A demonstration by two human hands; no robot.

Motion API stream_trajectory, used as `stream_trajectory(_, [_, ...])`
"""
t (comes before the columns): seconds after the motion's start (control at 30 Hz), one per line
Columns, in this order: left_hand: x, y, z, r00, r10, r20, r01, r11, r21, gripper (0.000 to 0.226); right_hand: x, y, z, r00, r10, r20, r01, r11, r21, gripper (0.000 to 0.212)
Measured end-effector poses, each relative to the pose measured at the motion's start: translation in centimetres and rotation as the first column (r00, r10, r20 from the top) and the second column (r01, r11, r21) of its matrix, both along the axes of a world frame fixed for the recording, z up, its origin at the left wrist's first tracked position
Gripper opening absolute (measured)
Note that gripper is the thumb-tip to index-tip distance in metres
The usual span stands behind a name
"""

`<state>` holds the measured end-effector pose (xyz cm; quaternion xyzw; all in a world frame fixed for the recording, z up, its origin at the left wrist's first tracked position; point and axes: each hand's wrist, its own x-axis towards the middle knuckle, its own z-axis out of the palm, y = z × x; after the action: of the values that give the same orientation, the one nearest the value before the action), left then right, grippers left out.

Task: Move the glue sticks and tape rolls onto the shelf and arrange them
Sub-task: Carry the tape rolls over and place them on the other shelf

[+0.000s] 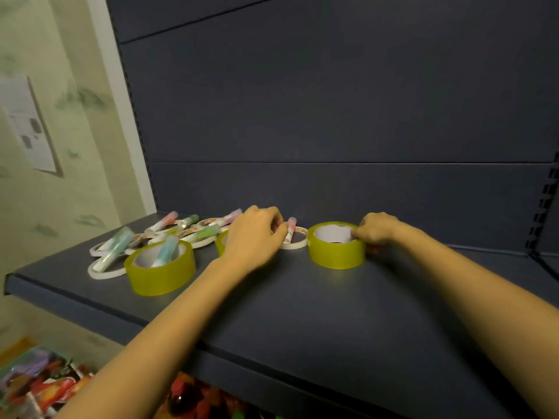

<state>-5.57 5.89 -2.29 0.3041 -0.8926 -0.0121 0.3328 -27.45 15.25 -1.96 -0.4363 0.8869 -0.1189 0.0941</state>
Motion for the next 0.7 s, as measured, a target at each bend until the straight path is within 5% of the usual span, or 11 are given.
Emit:
stream_trajectory(0.3, [-6.5, -6.0, 1.7, 0.966, 0.061, 0.251, -0.052, 0.998, -0.040, 0.022, 0.2, 3.7, 0.8, 0.973, -0.191, -0.131, 0.176, 0.977, -0.124, 0.033])
stream_trajectory(0.53, [-10.4, -8.6, 0.7, 0.796, 0.103, 0.597, -0.161, 0.986, 0.043, 0.025, 1.6, 6.8, 1.0, 0.955, -0.266, -0.129, 0.256, 0.962, -0.091, 0.030])
stream_trajectory(0.7, [-10.6, -8.4, 0.3, 0.847, 0.032, 0.530, -0.115, 0.985, 0.125, 0.014, 2.4, 8.8, 0.7, 0.940, -0.318, -0.124, 0.305, 0.946, -0.110, 0.030])
